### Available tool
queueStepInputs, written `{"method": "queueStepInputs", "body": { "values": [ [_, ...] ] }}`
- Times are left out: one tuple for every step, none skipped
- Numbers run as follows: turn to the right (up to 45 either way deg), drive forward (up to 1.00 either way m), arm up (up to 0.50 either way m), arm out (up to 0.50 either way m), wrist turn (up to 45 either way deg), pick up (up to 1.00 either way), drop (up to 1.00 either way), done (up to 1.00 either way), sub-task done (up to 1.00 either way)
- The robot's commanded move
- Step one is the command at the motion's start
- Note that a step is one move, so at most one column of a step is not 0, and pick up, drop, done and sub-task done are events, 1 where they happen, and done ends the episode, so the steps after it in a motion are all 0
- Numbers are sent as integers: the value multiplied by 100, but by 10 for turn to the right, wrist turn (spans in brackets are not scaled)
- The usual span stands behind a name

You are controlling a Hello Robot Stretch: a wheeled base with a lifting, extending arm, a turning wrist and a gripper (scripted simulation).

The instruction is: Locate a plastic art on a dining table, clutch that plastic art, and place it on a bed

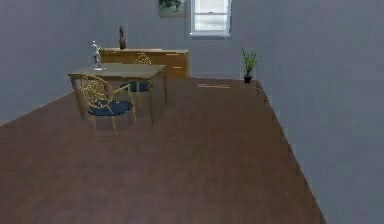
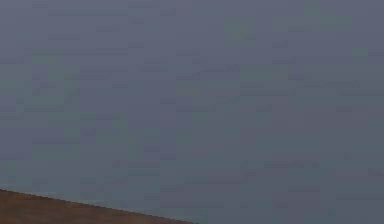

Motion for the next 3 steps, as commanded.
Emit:
{"method": "queueStepInputs", "body": {
  "values": [
    [0, 100, 0, 0, 0, 0, 0, 0, 0],
    [30, 0, 0, 0, 0, 0, 0, 0, 0],
    [0, 100, 0, 0, 0, 0, 0, 0, 0]
  ]
}}
